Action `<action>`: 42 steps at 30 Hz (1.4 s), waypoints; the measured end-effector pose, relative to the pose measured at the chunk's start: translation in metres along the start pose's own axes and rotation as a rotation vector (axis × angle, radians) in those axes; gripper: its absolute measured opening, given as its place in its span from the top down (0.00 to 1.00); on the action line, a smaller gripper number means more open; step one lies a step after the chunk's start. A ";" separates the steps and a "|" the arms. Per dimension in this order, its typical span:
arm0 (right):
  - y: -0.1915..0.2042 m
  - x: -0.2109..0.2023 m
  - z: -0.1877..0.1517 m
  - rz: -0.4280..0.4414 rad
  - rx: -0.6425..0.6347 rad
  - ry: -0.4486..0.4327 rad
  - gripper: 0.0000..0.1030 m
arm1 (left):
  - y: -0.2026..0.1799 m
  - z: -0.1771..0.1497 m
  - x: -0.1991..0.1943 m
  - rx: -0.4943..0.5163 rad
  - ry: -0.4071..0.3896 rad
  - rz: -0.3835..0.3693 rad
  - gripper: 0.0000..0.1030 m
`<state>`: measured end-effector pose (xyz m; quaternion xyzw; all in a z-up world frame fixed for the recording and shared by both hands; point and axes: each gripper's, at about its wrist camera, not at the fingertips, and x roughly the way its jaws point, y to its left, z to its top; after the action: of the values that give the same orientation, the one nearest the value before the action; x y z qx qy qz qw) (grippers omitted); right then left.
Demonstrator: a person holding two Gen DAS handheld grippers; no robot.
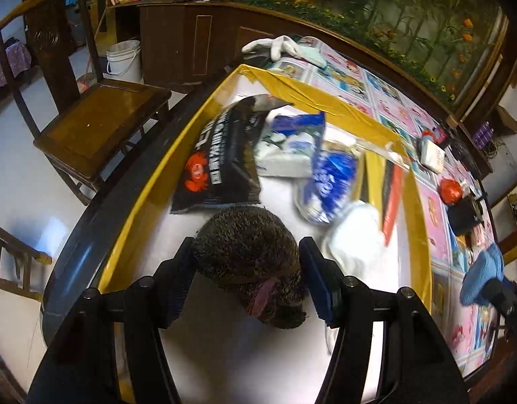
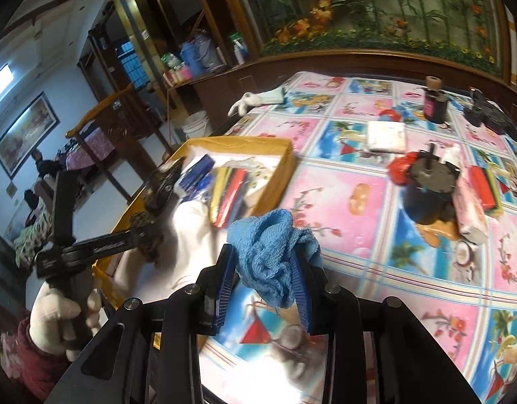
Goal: Organize soft objects
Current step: 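Drop the brown scrubber into the white box with left while right drops the blue towel in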
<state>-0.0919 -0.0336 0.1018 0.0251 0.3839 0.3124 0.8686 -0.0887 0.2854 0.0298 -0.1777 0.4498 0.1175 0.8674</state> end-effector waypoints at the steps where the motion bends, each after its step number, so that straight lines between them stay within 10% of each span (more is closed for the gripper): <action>1: 0.006 0.006 0.003 0.003 -0.010 0.011 0.69 | 0.005 0.001 0.000 -0.012 0.001 -0.016 0.41; 9: 0.062 0.069 0.022 0.090 -0.068 0.131 0.69 | 0.030 -0.011 -0.047 -0.078 -0.127 -0.168 0.41; 16: 0.106 0.120 0.029 0.146 -0.126 0.230 0.68 | 0.055 -0.020 -0.085 -0.104 -0.262 -0.123 0.37; 26: 0.129 0.181 0.053 0.087 -0.147 0.270 0.63 | 0.044 -0.025 -0.086 -0.050 -0.258 -0.097 0.37; 42: 0.056 0.037 0.007 -0.074 -0.149 0.007 0.24 | -0.054 -0.057 -0.106 0.272 -0.358 0.153 0.36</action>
<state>-0.0971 0.0334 0.0985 -0.0549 0.3633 0.3080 0.8776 -0.1710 0.2083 0.0972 -0.0009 0.3128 0.1510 0.9377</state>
